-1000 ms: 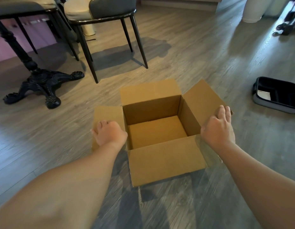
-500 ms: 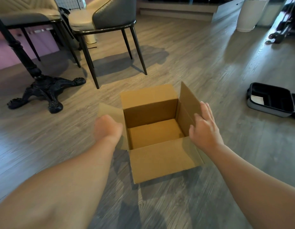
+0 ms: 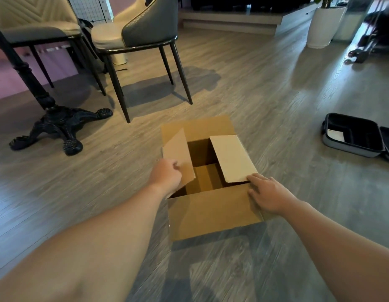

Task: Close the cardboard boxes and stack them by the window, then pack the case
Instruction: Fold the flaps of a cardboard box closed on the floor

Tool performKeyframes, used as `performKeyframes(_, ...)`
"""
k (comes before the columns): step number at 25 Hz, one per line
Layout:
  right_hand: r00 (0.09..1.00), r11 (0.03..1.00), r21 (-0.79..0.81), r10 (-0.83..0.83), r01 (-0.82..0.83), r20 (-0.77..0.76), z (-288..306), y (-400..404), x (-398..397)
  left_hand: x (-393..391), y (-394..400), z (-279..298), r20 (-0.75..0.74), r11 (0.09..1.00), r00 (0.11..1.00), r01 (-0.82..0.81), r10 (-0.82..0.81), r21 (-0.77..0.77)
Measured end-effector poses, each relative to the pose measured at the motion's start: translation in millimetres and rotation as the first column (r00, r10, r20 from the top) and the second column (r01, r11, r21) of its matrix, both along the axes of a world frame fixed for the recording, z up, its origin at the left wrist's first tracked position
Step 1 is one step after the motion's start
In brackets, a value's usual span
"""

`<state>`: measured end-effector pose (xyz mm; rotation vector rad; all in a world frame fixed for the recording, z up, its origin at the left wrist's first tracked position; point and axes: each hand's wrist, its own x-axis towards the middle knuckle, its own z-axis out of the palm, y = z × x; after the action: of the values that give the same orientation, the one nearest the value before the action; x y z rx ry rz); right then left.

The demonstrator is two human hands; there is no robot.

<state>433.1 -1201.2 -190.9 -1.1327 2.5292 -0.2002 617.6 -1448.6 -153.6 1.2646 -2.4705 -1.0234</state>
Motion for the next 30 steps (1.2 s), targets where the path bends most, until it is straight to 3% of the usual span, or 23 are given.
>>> performKeyframes(2, 0.999, 0.999, -0.023, 0.028, -0.027, 0.023, -3, 5, -2, 17, -4, -17, 0.168, 0.995, 0.981, 0.097, -0.095, -0.003)
performKeyframes(5, 1.0, 0.999, -0.029, 0.017, -0.016, 0.012, -4, 9, -3, 29, -6, -27, 0.23, 0.986, 0.959, 0.166, -0.168, 0.026)
performKeyframes(9, 0.996, 1.0, 0.002, -0.021, 0.021, -0.088, -4, 24, -9, 17, 5, -30, 0.202, 0.963, 0.943, 0.269, -0.266, 0.012)
performKeyframes(15, 0.986, 0.992, 0.017, -0.118, 0.121, -0.119, 0, 82, -18, -22, 28, -39, 0.157, 0.921, 0.909, 0.389, -0.386, 0.012)
performKeyframes(25, 0.985, 0.986, 0.044, -0.157, 0.16, -0.075, 7, 222, -51, -80, 101, -45, 0.115, 0.741, 0.736, 0.671, -0.667, 0.01)
performKeyframes(30, 0.99, 0.99, 0.019, -0.137, 0.137, -0.032, -2, 240, -64, -77, 96, -45, 0.12, 0.73, 0.727, 0.683, -0.676, -0.027)
